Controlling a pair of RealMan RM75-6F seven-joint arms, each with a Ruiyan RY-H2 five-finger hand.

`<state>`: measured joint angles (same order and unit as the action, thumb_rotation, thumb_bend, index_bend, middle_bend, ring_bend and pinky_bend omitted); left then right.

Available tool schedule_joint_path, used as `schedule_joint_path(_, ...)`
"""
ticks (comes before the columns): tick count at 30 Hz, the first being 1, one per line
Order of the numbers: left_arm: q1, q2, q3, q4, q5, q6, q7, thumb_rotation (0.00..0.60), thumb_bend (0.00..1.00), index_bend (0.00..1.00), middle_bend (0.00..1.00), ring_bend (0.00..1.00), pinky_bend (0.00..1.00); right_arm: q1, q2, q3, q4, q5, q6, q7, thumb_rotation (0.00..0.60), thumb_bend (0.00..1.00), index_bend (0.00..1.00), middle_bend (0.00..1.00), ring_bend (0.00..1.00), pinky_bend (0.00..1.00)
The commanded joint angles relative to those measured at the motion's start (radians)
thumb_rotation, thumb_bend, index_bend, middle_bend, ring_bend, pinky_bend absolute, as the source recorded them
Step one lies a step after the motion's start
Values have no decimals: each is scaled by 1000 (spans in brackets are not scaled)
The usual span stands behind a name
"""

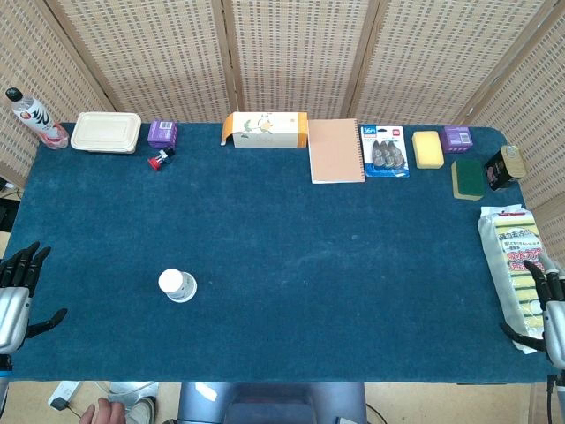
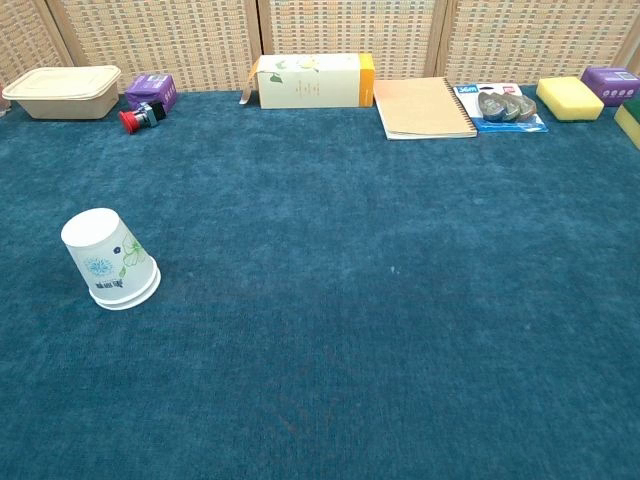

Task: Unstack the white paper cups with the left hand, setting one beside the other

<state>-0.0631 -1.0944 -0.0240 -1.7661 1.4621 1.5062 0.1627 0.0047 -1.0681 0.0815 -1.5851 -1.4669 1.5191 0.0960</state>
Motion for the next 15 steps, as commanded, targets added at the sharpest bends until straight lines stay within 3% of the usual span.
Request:
schedule_joint_path(1,1,0,1,1,2,0,-1,600,162,0,0,0,84,1,1,-1,-1,-1,-2,1,600,0,72,0,0,0)
schedule_joint_path(8,-19,-5,6,4,13,-38,20,600,162,0,0,0,84,-2,10,-1,-12,3,-2,7,600,0,73,0,0,0)
schedule_joint_path(15,-130,-13,-34,-53,-49,-201,123,600,126,0,0,0,84,-4,21,3,-10,16,-6,42,600,0,72,0,0,0)
